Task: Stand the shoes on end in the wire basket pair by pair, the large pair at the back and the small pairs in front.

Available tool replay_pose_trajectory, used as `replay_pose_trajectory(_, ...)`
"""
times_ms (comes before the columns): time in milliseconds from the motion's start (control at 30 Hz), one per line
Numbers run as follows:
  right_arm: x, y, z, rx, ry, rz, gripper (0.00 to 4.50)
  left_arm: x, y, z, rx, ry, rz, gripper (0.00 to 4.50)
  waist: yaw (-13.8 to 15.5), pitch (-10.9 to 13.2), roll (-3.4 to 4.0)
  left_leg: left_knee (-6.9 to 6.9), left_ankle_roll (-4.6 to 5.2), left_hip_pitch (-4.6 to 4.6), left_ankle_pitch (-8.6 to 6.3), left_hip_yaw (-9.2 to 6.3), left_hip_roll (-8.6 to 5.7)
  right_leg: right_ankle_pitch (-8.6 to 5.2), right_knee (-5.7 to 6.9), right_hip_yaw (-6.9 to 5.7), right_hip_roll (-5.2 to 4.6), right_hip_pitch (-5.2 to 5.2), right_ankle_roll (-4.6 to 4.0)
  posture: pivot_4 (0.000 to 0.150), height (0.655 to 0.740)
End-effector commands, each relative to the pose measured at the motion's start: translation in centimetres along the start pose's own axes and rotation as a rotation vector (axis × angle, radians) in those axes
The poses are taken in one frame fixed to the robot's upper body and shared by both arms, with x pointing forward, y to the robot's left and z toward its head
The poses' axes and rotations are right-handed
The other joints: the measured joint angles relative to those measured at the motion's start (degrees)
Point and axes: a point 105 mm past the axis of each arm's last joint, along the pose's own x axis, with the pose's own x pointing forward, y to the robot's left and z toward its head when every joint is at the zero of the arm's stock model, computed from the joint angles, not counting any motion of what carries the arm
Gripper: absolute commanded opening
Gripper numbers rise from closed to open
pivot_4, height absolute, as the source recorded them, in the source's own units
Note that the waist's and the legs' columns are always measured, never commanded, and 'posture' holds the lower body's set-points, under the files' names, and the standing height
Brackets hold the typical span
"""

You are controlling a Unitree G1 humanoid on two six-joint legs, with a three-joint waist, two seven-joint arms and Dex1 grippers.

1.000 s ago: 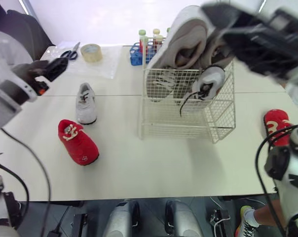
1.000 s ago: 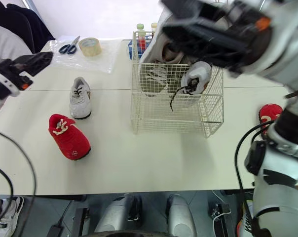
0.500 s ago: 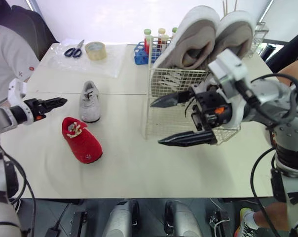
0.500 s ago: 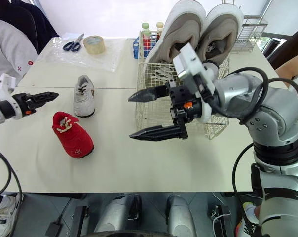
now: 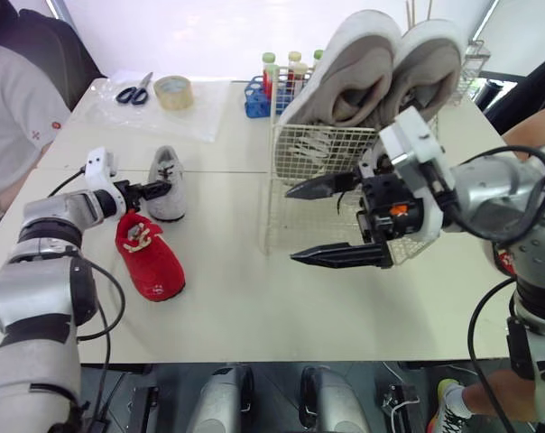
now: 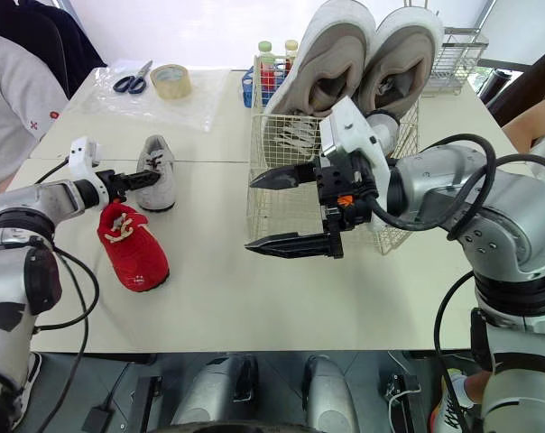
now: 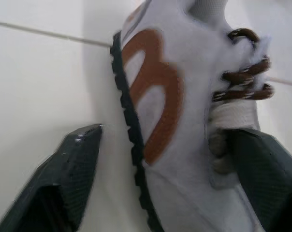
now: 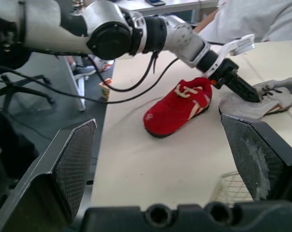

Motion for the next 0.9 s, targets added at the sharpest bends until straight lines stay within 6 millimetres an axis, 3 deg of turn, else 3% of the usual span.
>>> replay_pose_trajectory(33, -0.6, 0.5, 1.0, -0.039, -0.012, -0.039, 4.50, 0.0, -0.5, 2.0, 0.001, -0.073, 0.009, 2.52, -0.03, 0.00, 0.00, 0.00, 0.00, 0.00, 0.00, 0.00, 0.00, 0.00, 0.00, 0.00, -0.01, 0.00, 0.00, 0.150, 0.7371)
replay_pose_trajectory(167, -0.7, 0.4, 0.9, -0.034, -0.015, -0.060, 4.50, -0.4, -0.9, 3.5, -0.021, -0.134, -0.022, 0.52, -0.06, 0.00, 0.00, 0.00, 0.00, 0.00, 0.00, 0.01, 0.00, 0.01, 0.01, 0.00, -0.01, -0.01, 0.00, 0.150, 0.7371)
replay_pose_trajectory(367, -0.9, 0.0, 0.8, -0.033, -0.028, -0.079, 4.50, -3.7, -1.3, 9.9, -0.019, -0.402, -0.078, 0.52, -0.14, 0.05, -0.11, 0.00, 0.00, -0.05, 0.00, 0.02, 0.01, 0.01, 0.03, -0.02, 0.03, -0.08, 0.00, 0.150, 0.7371)
replay_pose_trajectory(467, -1.2, -0.8, 0.8, -0.029, -0.037, -0.100, 4.50, -7.2, -3.1, 15.1, 0.114, -0.662, -0.139, 0.52, -0.16, 0.06, -0.12, 0.00, 0.00, -0.05, 0.00, 0.08, 0.01, 0.01, 0.04, -0.03, 0.08, -0.09, 0.01, 0.150, 0.7371)
replay_pose_trajectory(533, -1.6, -1.2, 1.0, -0.027, -0.043, -0.108, 4.50, -8.9, -5.0, 16.7, 0.200, -0.795, -0.167, 0.52, -0.07, 0.09, -0.17, 0.01, 0.00, -0.05, 0.00, 0.08, 0.01, 0.02, 0.03, -0.03, 0.06, -0.07, 0.01, 0.150, 0.7371)
replay_pose_trajectory(600, -2.1, -1.5, 1.2, -0.024, -0.043, -0.119, 4.50, -10.4, -8.2, 16.7, 0.254, -0.879, -0.228, 0.52, -0.11, 0.08, -0.14, 0.01, 0.02, -0.04, -0.02, 0.08, 0.00, 0.04, -0.02, 0.00, -0.04, -0.04, 0.04, 0.150, 0.7371)
replay_pose_trajectory(667, -2.9, -2.0, 1.2, -0.017, -0.025, -0.144, 4.50, -12.2, -13.9, 15.4, 0.360, -0.986, -0.302, 0.52, 0.04, 0.07, -0.14, 0.04, 0.08, 0.00, -0.05, 0.03, -0.04, 0.06, -0.06, 0.02, -0.18, 0.07, 0.07, 0.150, 0.7371)
replay_pose_trajectory(733, -3.7, -2.5, 1.1, -0.011, -0.005, -0.168, 4.50, -13.5, -17.6, 14.2, 0.380, -1.074, -0.339, 0.52, 0.18, 0.08, -0.16, 0.05, 0.11, 0.02, -0.07, -0.01, -0.11, 0.13, -0.21, 0.01, -0.26, 0.18, 0.19, 0.150, 0.7371)
replay_pose_trajectory(767, -4.3, -2.8, 1.3, -0.005, 0.006, -0.184, 4.50, -13.6, -19.8, 13.2, 0.431, -1.086, -0.369, 0.52, 0.18, 0.09, -0.18, 0.09, 0.13, 0.00, -0.08, -0.03, -0.14, 0.18, -0.25, 0.01, -0.27, 0.22, 0.27, 0.150, 0.7371)
replay_pose_trajectory(900, -6.4, -3.4, 1.6, 0.028, 0.054, -0.214, 4.50, -12.9, -25.6, 9.4, 0.568, -1.075, -0.487, 0.52, -0.02, 0.06, -0.11, 0.27, 0.20, 0.02, -0.14, 0.01, -0.15, 0.24, -0.22, 0.01, -0.23, 0.27, 0.31, 0.150, 0.7371)
